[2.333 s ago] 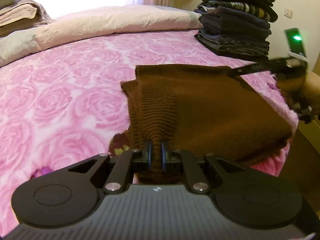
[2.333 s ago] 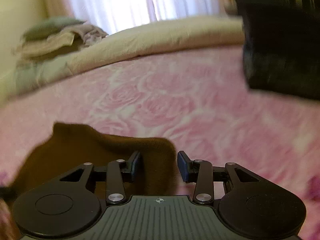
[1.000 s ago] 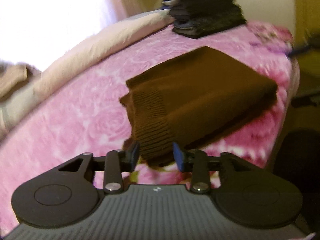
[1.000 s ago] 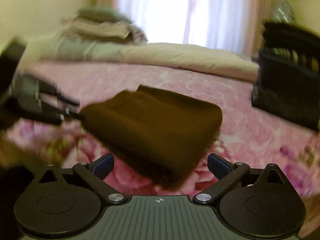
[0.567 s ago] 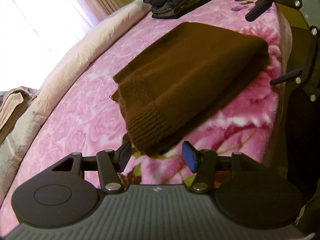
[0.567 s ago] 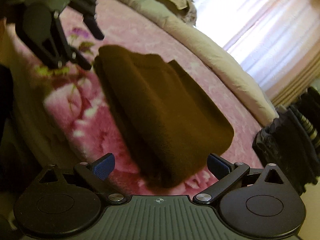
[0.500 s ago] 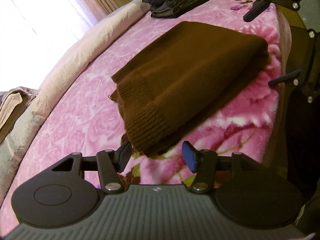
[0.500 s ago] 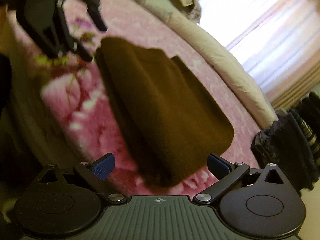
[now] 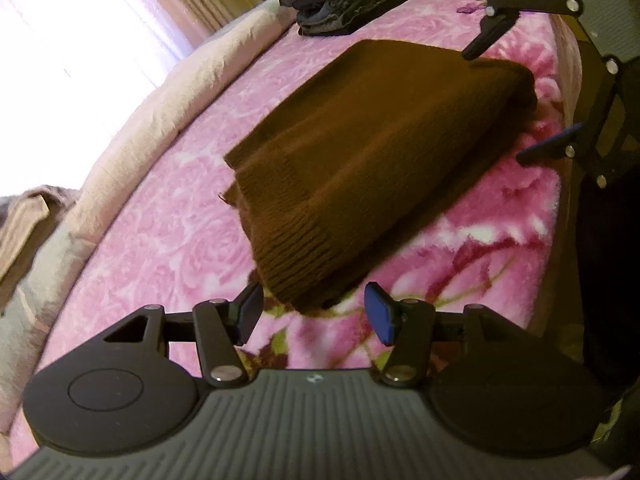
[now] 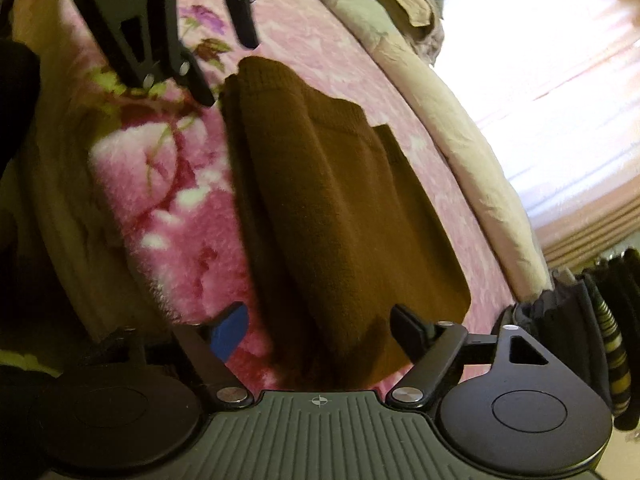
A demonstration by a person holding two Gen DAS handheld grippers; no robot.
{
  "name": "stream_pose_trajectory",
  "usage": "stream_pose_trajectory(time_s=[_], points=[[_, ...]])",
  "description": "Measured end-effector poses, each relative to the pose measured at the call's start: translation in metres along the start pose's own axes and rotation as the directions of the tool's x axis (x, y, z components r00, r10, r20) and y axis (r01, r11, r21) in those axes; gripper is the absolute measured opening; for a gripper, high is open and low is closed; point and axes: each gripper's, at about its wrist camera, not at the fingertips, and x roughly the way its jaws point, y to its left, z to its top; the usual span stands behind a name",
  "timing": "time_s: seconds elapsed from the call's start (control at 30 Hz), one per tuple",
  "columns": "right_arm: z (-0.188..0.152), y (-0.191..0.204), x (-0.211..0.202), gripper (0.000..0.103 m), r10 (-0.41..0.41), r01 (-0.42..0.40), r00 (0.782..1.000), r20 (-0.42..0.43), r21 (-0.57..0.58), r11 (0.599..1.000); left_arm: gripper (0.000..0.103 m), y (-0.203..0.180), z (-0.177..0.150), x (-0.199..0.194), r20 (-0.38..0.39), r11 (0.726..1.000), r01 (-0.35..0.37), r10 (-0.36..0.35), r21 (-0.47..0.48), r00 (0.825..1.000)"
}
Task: Fold clothes
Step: 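Grasp the bundle's other end with the right gripper while the left gripper holds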
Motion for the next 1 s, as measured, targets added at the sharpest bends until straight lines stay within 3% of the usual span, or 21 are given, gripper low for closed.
stream_pose_trajectory(time_s=[0.13, 0.27, 0.37, 0.47, 0.6, 0.83, 0.9, 1.0], points=[[-0.002, 0.000, -0.001, 0.077, -0.005, 0.005, 1.000, -0.001, -0.030, 1.000, 0.058, -0.004, -0.002, -0.007, 0.043, 0.998, -0.033, 0.030, 0.060, 0.999], [-0.004, -0.001, 0.000, 0.076, -0.011, 0.011, 1.000, 0.001, -0.035, 0.999, 0.061, -0.018, -0.002, -0.014, 0.124, 0.980, -0.046, 0.022, 0.192, 0.992], [-0.004, -0.004, -0.001, 0.048, -0.034, 0.034, 0.999, 0.011, -0.034, 0.999, 0.061, -0.035, -0.005, -0.010, 0.143, 0.941, -0.067, 0.021, 0.332, 0.990], [-0.004, -0.006, -0.006, 0.048, -0.048, 0.048, 0.999, 0.021, -0.031, 0.998, 0.063, -0.046, -0.007, -0.002, 0.139, 0.903, -0.077, 0.020, 0.422, 0.990], [-0.005, -0.007, -0.013, 0.048, -0.059, 0.060, 0.998, 0.033, -0.035, 0.998, 0.066, -0.053, -0.006, 0.008, 0.152, 0.878, -0.091, 0.021, 0.470, 0.988], [-0.006, 0.021, 0.000, 0.049, -0.061, 0.062, 0.998, 0.015, -0.134, 0.989, 0.068, -0.047, 0.002, 0.018, 0.158, 0.889, -0.087, 0.017, 0.450, 0.987], [-0.004, 0.024, 0.005, 0.064, -0.078, 0.078, 0.997, 0.009, -0.163, 0.983, 0.070, -0.045, 0.002, 0.020, 0.158, 0.893, -0.084, 0.015, 0.442, 0.987], [-0.001, 0.021, 0.012, 0.065, -0.093, 0.093, 0.996, 0.008, -0.180, 0.979, 0.070, -0.044, 0.002, 0.021, 0.161, 0.892, -0.092, 0.022, 0.442, 0.987]])
